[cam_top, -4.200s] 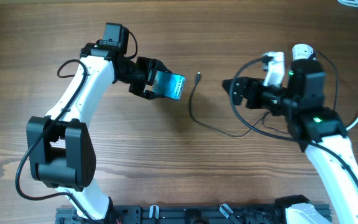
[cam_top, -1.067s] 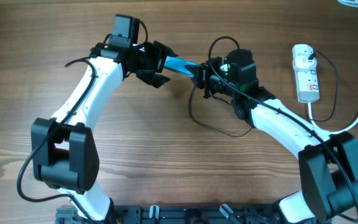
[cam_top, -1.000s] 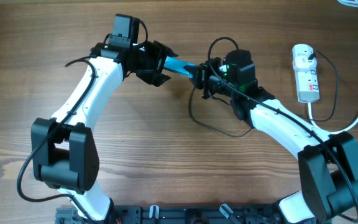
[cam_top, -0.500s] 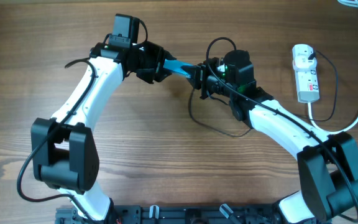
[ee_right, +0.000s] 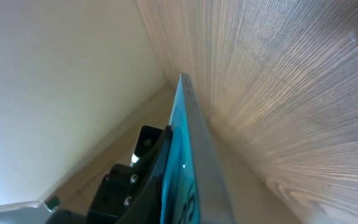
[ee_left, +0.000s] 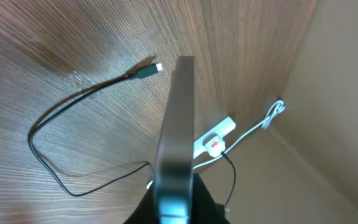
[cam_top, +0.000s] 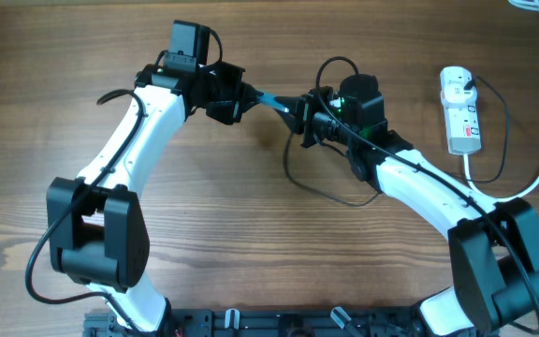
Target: Plug charger to phone and switch on socket
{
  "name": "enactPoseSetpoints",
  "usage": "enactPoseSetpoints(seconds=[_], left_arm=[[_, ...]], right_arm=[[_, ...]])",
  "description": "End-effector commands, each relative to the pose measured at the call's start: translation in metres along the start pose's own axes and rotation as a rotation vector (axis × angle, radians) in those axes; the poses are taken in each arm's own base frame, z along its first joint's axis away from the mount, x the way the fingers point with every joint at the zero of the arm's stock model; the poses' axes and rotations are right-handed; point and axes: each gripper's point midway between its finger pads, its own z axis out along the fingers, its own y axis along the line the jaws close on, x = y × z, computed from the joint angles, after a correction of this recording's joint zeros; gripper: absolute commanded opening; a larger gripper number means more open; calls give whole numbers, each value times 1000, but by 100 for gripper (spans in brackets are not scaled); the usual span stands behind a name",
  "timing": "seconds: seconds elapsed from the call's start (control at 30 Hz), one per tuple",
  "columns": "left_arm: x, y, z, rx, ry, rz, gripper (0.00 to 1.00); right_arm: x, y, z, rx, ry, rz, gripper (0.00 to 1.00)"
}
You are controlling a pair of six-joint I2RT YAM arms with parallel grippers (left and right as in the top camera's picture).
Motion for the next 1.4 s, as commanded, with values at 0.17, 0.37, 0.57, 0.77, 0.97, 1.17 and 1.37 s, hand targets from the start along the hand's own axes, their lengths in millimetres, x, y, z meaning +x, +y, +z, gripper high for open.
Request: enactPoseSetpoints(seconds=[0.17, 0.37, 0.57, 0.77, 0.97, 1.17, 1.37], left_arm=[[-10, -6, -10, 1, -103, 133, 4], [-14, -1, -10, -49, -121, 583, 4], [-12, 18, -11, -126, -79, 778, 4], [46, 2, -15, 103, 219, 934, 4], [34, -28, -55, 308, 324, 709, 4], [-14, -39, -107, 441, 312, 559, 4], [-20, -39, -110, 443, 295, 552, 4]], right_arm=[[14, 17, -5, -40, 13, -264, 57], [-8, 10, -11, 16, -40, -939, 92], [-85, -20, -49, 247, -137, -975, 91], [-98, -50, -60, 395, -143, -967, 63], [-92, -8, -83, 565, -202, -1042, 45], [-75, 16, -61, 560, -186, -1099, 29], [-94, -24, 1, 581, -139, -1043, 27]])
